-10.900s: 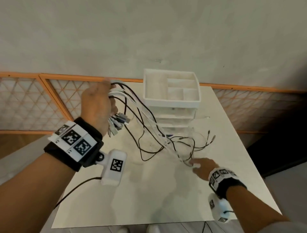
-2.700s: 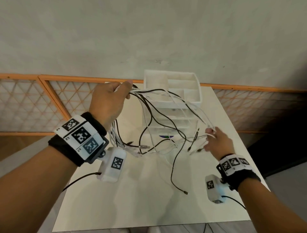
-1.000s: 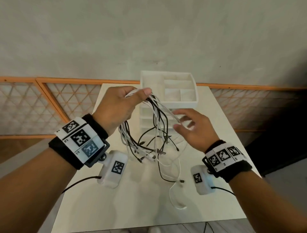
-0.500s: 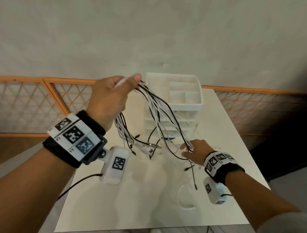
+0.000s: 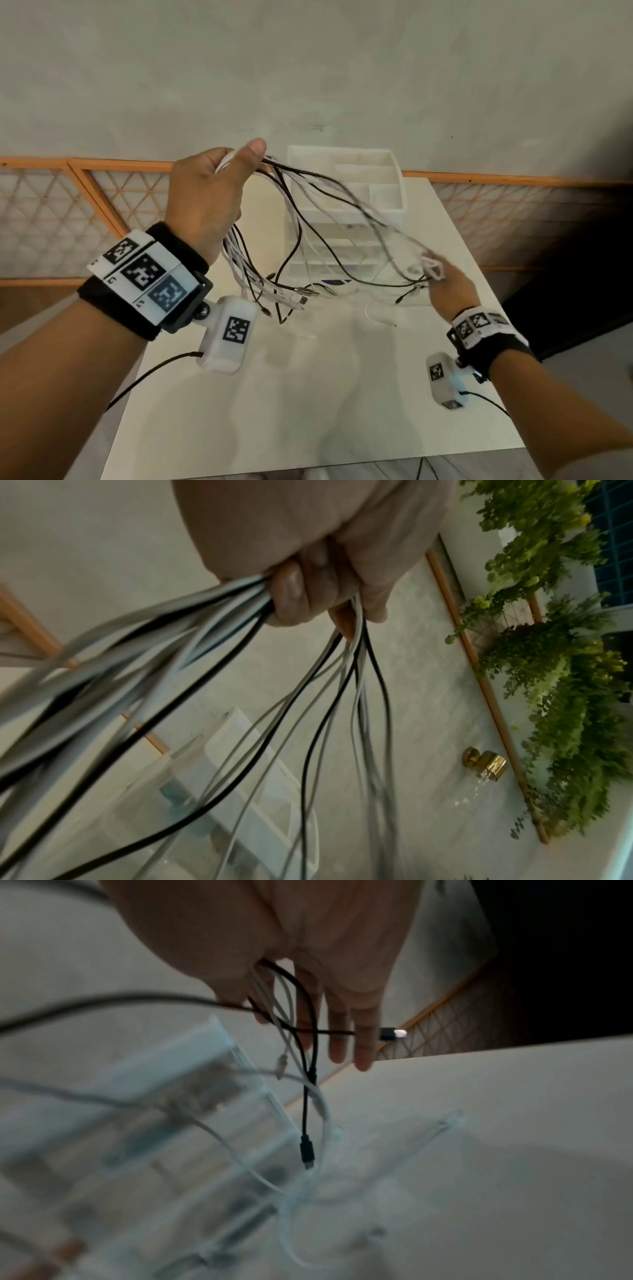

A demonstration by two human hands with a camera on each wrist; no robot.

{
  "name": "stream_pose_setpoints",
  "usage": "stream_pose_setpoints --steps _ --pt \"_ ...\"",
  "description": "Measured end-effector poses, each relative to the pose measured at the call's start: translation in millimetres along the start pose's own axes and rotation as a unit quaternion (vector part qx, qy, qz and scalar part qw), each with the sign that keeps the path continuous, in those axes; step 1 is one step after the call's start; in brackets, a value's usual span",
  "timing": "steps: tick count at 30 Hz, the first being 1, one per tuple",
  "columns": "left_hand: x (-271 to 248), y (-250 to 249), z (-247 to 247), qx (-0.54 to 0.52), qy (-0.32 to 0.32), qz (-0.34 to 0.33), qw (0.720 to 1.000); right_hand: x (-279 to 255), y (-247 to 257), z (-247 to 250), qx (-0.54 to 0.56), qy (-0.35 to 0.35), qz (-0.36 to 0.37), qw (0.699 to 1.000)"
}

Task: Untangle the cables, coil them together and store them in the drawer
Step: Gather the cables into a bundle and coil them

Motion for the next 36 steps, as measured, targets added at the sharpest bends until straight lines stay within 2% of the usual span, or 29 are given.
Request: stream_pose_setpoints --steps 2,3,4,6,9,13,14,16,19,21,23,25,27,29,32,36 --pt "0.8 -1.4 2.3 -0.015 -0.008 -0.004 1.000 -9.6 -34.0 -18.2 -0.191 0.047 -0.029 0.980" --pt "0.7 -2.3 3.7 -0.015 -0.013 -0.004 1.000 -14.0 -55.1 -26.6 -0.240 0.075 -0.057 0.966" --pt "0.6 -2.9 4.7 -0.015 -0.016 -0.004 1.000 -21.3 -70.6 -33.3 -0.264 0.107 -0.081 0.955" --pt "0.8 -2.3 6.2 -0.010 -0.015 -0.001 1.000 -26.6 -84.9 -38.7 -0.261 0.126 -0.120 0.949" --pt "-1.3 2.5 2.1 0.001 0.015 0.008 1.000 -23.8 -73.0 -38.6 -0.259 0.135 -0.108 0.950" --pt "-9.8 13.6 -12.0 0.040 0.058 0.017 0.997 -25.8 4.0 -32.8 -0.250 0.121 -0.016 0.960" --pt "-12.7 15.9 -15.6 0.049 0.065 0.021 0.996 -29.2 33.0 -29.0 -0.215 0.102 0.025 0.971" --pt "-18.9 20.2 -24.8 0.060 0.095 0.030 0.993 -47.0 107.7 -23.2 -0.093 0.078 0.152 0.981" --pt "-30.9 18.8 -43.2 0.080 0.161 0.027 0.983 -81.9 198.1 -23.2 0.086 0.125 0.258 0.954" --pt "-37.7 12.8 -53.2 0.091 0.200 0.012 0.976 -94.5 227.8 -27.1 0.105 0.131 0.294 0.941" --pt "-41.2 4.2 -54.6 0.097 0.210 -0.008 0.973 -95.6 229.4 -36.5 0.061 0.124 0.312 0.940" --pt "-39.0 -2.8 -47.9 0.093 0.199 -0.030 0.975 -84.9 205.5 -51.2 -0.007 0.136 0.280 0.950" --pt "-33.6 -6.2 -38.6 0.093 0.178 -0.046 0.979 -68.2 162.2 -63.6 -0.045 0.176 0.189 0.965" --pt "-28.7 -7.7 -30.1 0.073 0.155 -0.050 0.984 -53.3 114.2 -71.6 -0.109 0.198 0.118 0.967" --pt "-24.4 -10.8 -21.9 0.036 0.126 -0.047 0.990 -38.5 62.7 -72.1 -0.209 0.184 0.062 0.958" --pt "-18.1 -22.0 -12.6 0.008 0.084 -0.052 0.995 -20.7 24.5 -55.2 -0.233 0.160 -0.008 0.959"
Point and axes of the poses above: each hand's wrist, its own x-axis towards the middle knuckle, its own z-axis out of the back of the hand, y = z × x, the point moved 9 cm from there along x, towards the middle knuckle, and after that the axes turned 2 degrees about x, right-handed, at the moved point
